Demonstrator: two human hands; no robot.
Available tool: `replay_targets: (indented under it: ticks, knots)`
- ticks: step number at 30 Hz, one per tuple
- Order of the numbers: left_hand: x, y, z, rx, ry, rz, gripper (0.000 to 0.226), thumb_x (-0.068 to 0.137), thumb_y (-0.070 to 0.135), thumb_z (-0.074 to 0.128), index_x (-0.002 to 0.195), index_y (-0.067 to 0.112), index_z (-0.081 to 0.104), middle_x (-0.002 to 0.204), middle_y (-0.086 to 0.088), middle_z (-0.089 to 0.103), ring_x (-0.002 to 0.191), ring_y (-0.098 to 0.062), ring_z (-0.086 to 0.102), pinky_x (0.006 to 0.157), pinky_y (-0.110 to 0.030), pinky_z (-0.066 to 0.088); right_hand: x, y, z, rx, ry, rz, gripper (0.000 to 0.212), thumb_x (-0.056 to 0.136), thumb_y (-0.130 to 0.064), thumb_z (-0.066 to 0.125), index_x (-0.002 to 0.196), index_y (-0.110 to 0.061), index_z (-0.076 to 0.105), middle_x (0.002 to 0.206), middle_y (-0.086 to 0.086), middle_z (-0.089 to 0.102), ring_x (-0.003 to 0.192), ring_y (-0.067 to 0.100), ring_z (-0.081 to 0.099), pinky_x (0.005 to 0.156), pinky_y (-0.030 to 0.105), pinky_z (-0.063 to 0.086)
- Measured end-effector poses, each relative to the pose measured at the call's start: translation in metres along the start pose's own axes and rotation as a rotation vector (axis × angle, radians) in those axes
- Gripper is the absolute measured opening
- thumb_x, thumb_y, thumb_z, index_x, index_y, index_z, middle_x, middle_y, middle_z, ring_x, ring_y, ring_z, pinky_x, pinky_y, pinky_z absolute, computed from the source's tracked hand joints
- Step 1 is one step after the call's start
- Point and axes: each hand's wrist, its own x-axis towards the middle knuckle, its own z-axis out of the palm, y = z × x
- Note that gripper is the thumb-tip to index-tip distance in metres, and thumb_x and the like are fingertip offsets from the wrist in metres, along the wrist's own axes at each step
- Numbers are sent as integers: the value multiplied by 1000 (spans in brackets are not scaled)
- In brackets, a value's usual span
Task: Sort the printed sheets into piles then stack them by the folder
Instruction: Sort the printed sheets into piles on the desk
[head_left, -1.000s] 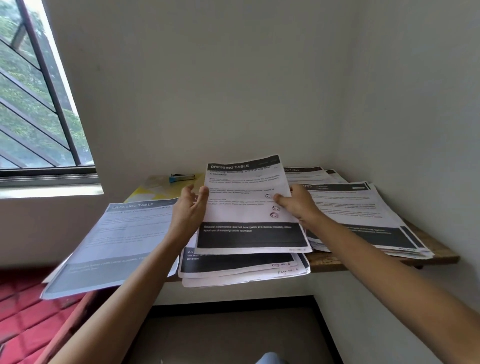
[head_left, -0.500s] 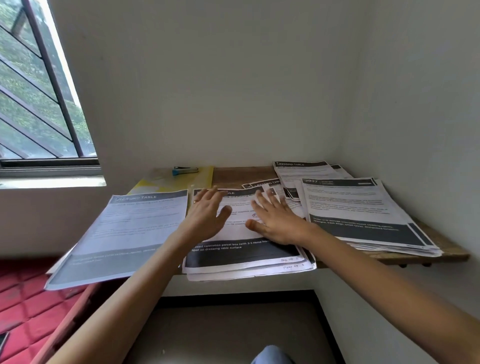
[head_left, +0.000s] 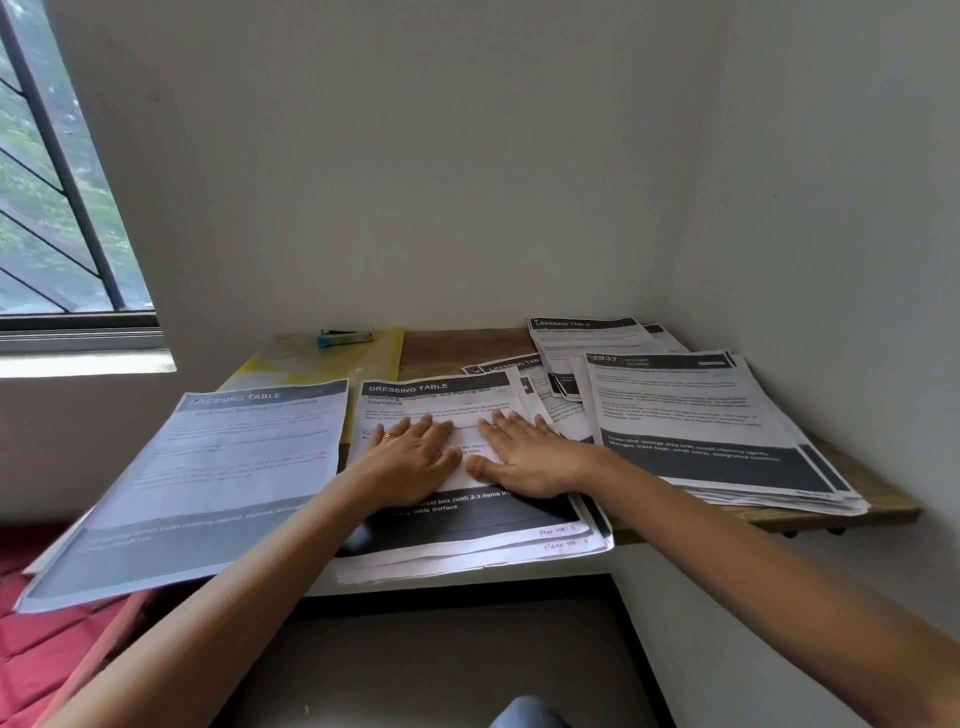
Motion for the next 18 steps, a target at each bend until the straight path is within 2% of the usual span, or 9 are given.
replay_targets:
  ticks: [2, 5, 7, 9, 10, 14, 18]
  knots:
    - [6, 2, -7, 4, -25, 5, 61, 100, 54, 20, 153, 25, 15, 161, -6, 10, 149, -27, 6, 120, -48, 4, -3, 2, -12, 37, -1, -12, 83, 89, -68, 12, 152, -16, -3, 159, 8, -8, 147, 21, -8, 116, 41, -9]
    - [20, 8, -22, -19, 20, 51, 62, 99, 54, 25, 151, 20, 23, 157, -10, 24, 145, -28, 21, 118, -47, 18, -2, 16, -36, 130, 170, 22, 69, 97, -55, 19, 151, -11, 14, 159, 8, 9, 146, 24, 6, 116, 44, -4]
    - [31, 16, -34, -21, 89, 81, 60, 99, 52, 30, 148, 16, 31, 153, -9, 33, 139, -28, 33, 113, -45, 28, 9, 37, -49, 157, 332, 78, 54, 101, -45, 27, 139, -7, 36, 151, 10, 31, 141, 28, 26, 117, 47, 5]
    - [45, 27, -44, -41, 142, 102, 56, 99, 49, 36, 141, 12, 39, 146, -11, 43, 130, -28, 44, 104, -40, 39, 24, 65, -54, 154, 443, 138, 42, 102, -35, 32, 125, -4, 47, 138, 14, 45, 131, 29, 40, 114, 49, 15]
    - [55, 31, -47, -65, 155, 100, 54, 99, 48, 38, 139, 11, 42, 143, -12, 47, 125, -29, 48, 100, -39, 42, 31, 79, -52, 155, 477, 164, 40, 101, -32, 33, 125, -3, 47, 137, 15, 45, 131, 28, 39, 114, 48, 15]
    - [98, 50, -53, -155, 201, 99, 47, 100, 42, 41, 132, 10, 50, 134, -12, 55, 117, -28, 54, 91, -36, 45, 39, 119, -32, 138, 519, 242, 47, 102, -26, 31, 143, -2, 31, 154, 17, 24, 144, 26, 18, 118, 45, 6]
    - [131, 79, -59, -220, 226, 151, 33, 100, 24, 41, 114, 4, 63, 116, -6, 64, 108, -25, 59, 80, -24, 38, 47, 131, -24, 235, 488, 286, 47, 103, -27, 28, 144, -3, 29, 152, 18, 26, 142, 27, 20, 119, 42, 7]
